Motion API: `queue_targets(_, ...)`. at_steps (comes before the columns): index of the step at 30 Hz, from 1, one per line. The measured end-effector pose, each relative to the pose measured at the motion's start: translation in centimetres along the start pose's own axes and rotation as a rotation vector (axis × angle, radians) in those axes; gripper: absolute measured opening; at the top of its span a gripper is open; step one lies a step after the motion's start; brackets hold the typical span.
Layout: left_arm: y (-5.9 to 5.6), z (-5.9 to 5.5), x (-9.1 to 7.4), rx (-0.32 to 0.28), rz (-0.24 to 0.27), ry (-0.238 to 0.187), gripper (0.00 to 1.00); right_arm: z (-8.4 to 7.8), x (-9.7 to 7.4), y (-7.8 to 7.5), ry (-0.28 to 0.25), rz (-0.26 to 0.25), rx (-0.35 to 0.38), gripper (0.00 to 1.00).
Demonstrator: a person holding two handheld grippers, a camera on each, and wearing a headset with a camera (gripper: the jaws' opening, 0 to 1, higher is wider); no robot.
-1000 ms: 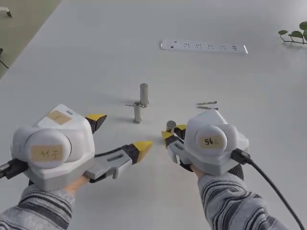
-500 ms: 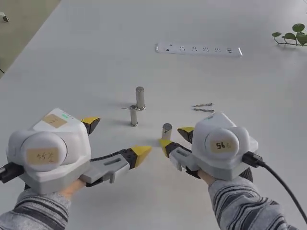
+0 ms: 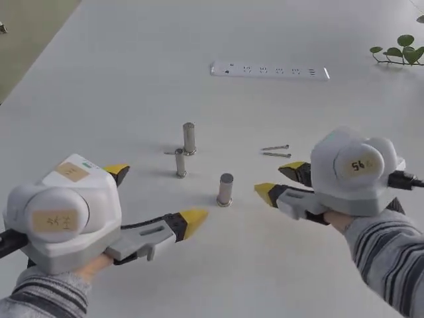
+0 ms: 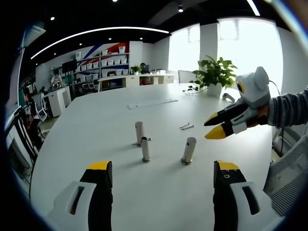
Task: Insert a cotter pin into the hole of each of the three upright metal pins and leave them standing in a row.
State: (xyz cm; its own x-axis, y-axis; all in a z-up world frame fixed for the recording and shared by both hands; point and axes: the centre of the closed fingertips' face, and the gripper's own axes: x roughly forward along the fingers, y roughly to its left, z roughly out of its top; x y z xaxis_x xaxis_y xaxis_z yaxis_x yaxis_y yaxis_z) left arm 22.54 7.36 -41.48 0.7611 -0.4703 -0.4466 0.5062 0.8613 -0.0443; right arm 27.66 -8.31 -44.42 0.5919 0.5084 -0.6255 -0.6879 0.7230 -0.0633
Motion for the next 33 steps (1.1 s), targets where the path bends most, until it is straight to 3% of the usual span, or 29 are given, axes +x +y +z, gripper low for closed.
queue_targets(11, -0.4, 0.3, 0.3, 0.008, -0.023, -0.001, 0.94, 0.3, 0.7, -2.6, 0.118, 0.071, -0.088, 0.24)
queue_targets(14, -0.5, 0.3, 0.4, 0.013, -0.027, 0.002, 0.95, 0.0, 1.2, -3.6, 0.167, 0.060, -0.111, 0.24)
queue_targets(20, -0.4, 0.3, 0.5, 0.011, -0.034, -0.001, 0.99, -0.2, 2.0, -5.4, 0.216, 0.066, -0.122, 0.23)
queue_targets(24, -0.5, 0.5, 0.5, -0.001, -0.044, -0.015, 0.99, -0.8, 2.8, -6.2, 0.270, 0.099, -0.115, 0.23)
queue_targets(29, -0.4, 0.3, 0.5, 0.029, -0.043, -0.003, 0.99, -1.1, 3.7, -6.6, 0.299, 0.156, -0.105, 0.21)
queue_targets(33, -0.3, 0.1, 0.6, 0.028, -0.045, 0.008, 0.99, -1.4, 4.3, -7.4, 0.332, 0.161, -0.134, 0.21)
